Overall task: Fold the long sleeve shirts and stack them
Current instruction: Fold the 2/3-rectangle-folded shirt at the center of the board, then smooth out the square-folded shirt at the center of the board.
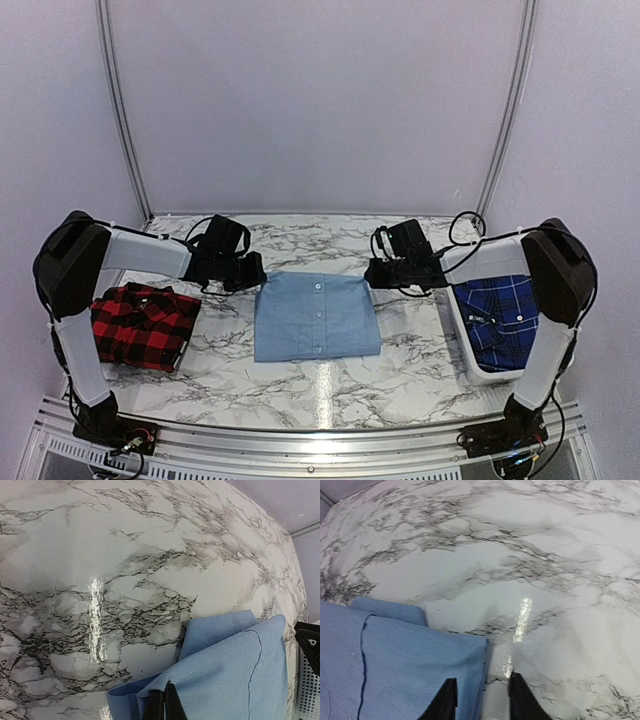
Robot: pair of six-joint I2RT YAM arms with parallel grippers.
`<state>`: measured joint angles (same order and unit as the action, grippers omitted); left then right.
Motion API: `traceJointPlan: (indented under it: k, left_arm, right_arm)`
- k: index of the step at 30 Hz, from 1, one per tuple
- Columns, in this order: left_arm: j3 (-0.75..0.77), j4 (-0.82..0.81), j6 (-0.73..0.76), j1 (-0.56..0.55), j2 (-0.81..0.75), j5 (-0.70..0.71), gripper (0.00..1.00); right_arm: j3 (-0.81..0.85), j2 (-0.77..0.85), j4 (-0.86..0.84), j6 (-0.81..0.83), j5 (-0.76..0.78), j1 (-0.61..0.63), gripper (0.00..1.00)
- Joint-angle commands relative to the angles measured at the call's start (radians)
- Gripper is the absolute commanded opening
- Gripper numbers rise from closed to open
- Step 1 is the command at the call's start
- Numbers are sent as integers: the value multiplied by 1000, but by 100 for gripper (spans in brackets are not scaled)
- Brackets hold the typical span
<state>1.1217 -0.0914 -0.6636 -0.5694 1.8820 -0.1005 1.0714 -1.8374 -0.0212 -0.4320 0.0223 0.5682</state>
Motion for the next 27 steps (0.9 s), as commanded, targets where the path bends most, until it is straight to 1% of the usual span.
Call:
traceJointPlan:
  k: [1,2,3,5,6,8,10,13,15,18,19,20,23,25,27]
  left_arm:
    - [19,53,21,18,-5,60,3]
    - [22,69,22,19,-12,81,10]
    - [23,86,22,20,-25,110,22]
    - [17,148,22,23,-57,170,48]
    - [13,163,28,23,-77,186,51]
    - [-4,183,30,22,-118,201,55]
    - [-25,192,27,18,-157,201,55]
    - [-47,192,21,-2,-193,150,50]
    - [-47,191,17,-24,-194,121,45]
    - [-33,171,20,-48,-162,104,34]
    - [-23,166,19,-49,-144,75,30]
    - [-11,162,20,-49,-124,68,28]
    - [31,144,31,-48,-51,73,23]
    - [65,144,34,-42,-3,70,22]
    - [93,145,37,-36,38,92,21]
  right_arm:
    - [71,17,69,66,22,-11,40]
    - [79,28,84,73,26,-7,46]
    - [88,37,102,82,35,-1,50]
    - [105,57,144,94,55,21,52]
    - [106,68,152,100,57,37,52]
    - [105,82,154,109,55,74,51]
    - [114,76,156,116,55,106,49]
    - [140,28,148,123,35,116,38]
    - [167,-12,137,133,12,118,33]
    - [218,-101,113,154,-11,117,32]
    - [246,-136,118,161,-11,118,31]
    - [271,-167,120,165,-12,116,31]
    - [347,-256,136,179,-12,116,31]
    - [391,-304,137,182,-12,110,31]
    - [424,-339,150,181,-12,101,34]
